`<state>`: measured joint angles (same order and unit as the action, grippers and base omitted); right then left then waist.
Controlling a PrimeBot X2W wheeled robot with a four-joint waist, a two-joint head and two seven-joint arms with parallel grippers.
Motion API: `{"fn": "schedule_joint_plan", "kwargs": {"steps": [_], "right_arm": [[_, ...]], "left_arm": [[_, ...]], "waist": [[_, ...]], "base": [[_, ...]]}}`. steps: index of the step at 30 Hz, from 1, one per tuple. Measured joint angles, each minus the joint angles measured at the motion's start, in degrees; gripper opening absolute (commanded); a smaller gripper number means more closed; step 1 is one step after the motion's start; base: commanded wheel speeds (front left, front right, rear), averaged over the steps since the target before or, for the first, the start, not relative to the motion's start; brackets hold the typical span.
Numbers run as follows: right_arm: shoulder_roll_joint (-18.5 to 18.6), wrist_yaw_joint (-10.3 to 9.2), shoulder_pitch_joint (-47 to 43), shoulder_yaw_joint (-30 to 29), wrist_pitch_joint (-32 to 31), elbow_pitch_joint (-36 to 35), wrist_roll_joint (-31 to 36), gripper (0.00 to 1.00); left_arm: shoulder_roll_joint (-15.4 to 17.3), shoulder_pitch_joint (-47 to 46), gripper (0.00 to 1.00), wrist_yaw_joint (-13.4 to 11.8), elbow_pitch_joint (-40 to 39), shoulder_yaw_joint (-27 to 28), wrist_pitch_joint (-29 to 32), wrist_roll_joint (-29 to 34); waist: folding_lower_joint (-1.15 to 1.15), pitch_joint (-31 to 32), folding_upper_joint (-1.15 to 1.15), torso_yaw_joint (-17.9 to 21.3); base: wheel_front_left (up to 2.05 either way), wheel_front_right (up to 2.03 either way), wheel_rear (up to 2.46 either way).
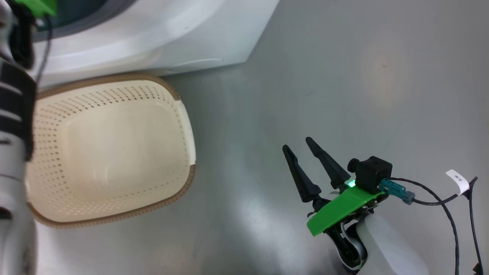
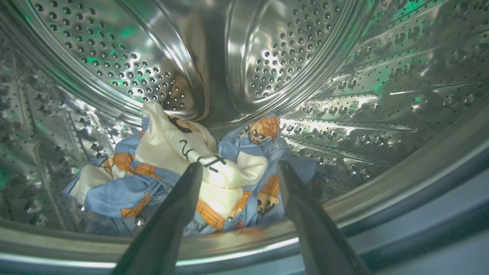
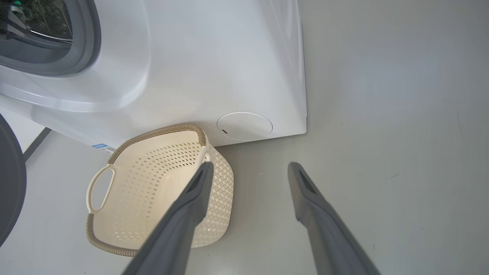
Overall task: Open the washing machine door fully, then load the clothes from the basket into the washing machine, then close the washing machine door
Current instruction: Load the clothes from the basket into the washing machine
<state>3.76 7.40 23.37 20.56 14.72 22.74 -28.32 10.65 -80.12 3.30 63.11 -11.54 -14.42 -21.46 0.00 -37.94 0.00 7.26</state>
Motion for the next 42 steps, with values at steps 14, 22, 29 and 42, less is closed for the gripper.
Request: {"fn": "schedule_joint_plan", "kwargs": {"steps": [14, 22, 29, 42], "right_arm": [[1.35, 0.00, -3.16, -2.01, 0.00, 1.35, 0.11, 1.00], [1.92, 0.00, -4.66, -2.86, 0.00, 1.57, 0.11, 1.00], [2.27, 0.00, -5.91, -4.39, 0.00, 0.65, 0.20, 1.00], [2.72, 0.00, -9.45, -4.61, 0.00, 0.03, 0.53, 1.00]], "left_arm": [[-3.04, 25.28, 1.00, 0.23, -25.79, 6.38, -0.23, 0.81], [-5.56, 39.35, 1.00, 0.54, -38.38, 9.94, -0.26, 4.17], [-7.75, 48.18, 1.00, 1.75, -44.91, 11.96, -0.26, 5.49], [-8.56, 63.47, 1.00, 2.54, -50.64, 13.77, -0.26, 8.83]], "waist": [[0.00, 8.19, 0.00, -3.23], [0.00, 13.24, 0.00, -4.70], [-0.01, 17.63, 0.00, -5.62], [0.00, 25.62, 0.00, -6.41]], "base": [[0.00, 0.00, 0.00], [0.00, 0.00, 0.00], [0.00, 0.00, 0.00], [0.00, 0.00, 0.00]]}}
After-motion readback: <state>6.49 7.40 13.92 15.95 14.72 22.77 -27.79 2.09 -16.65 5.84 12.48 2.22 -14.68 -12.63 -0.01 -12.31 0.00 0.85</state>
